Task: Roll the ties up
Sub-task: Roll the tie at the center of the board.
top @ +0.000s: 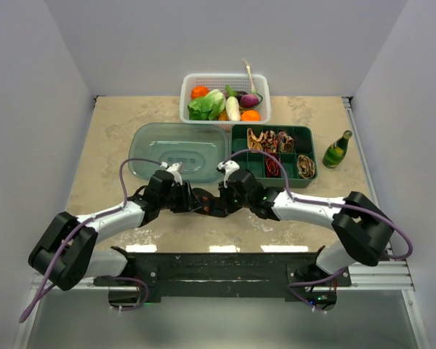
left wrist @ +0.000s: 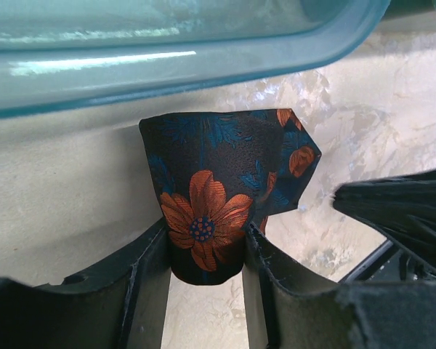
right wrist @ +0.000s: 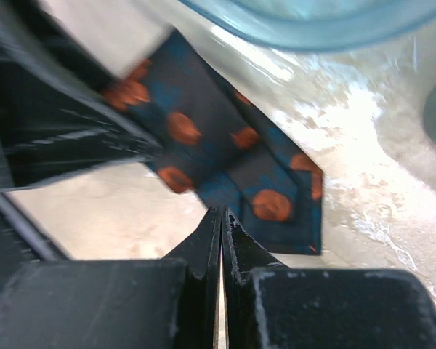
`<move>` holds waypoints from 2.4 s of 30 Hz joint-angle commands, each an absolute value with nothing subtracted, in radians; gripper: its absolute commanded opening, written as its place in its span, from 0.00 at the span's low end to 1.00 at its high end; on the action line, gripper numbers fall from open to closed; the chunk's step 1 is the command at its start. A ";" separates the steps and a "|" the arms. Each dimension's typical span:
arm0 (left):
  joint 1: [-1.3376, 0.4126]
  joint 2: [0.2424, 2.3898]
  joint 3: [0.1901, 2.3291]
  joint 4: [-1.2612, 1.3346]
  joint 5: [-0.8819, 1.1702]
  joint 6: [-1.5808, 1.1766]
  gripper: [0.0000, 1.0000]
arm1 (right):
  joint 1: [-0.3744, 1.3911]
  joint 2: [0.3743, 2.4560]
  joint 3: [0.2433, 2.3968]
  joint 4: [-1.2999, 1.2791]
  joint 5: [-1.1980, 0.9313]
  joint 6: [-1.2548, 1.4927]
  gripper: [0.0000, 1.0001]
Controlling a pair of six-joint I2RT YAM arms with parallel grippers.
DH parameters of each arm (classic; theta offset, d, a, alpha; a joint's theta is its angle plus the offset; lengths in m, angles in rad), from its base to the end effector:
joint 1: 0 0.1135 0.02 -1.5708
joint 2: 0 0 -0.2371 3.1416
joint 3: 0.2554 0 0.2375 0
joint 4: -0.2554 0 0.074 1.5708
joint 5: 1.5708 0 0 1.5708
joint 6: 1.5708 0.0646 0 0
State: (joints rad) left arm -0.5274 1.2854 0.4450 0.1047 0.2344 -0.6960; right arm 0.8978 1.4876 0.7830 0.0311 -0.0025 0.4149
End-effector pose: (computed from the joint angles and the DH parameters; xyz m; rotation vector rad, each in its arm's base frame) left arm 0.2108 -0.1401 0.1180 -0.0787 2.4506 -0.8598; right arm 0.2009 0.2523 0.1602 -0.5613 2.2736 0.6903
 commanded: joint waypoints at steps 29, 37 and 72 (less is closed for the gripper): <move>-0.543 1.273 0.572 -0.169 0.135 -0.552 0.45 | 0.930 1.537 0.830 -0.152 -0.097 0.318 0.00; -0.580 1.278 0.670 -0.356 -0.003 -0.517 0.40 | 0.919 1.427 0.862 -0.158 0.063 0.362 0.00; -1.052 1.887 1.149 -1.236 -0.963 -0.911 0.28 | 0.689 1.298 0.707 -0.132 0.063 0.410 0.00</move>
State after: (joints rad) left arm -1.0054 1.7741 1.0874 -1.0691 -0.8303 -0.7475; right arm 0.7036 1.3216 0.7197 -0.1570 0.0608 0.3935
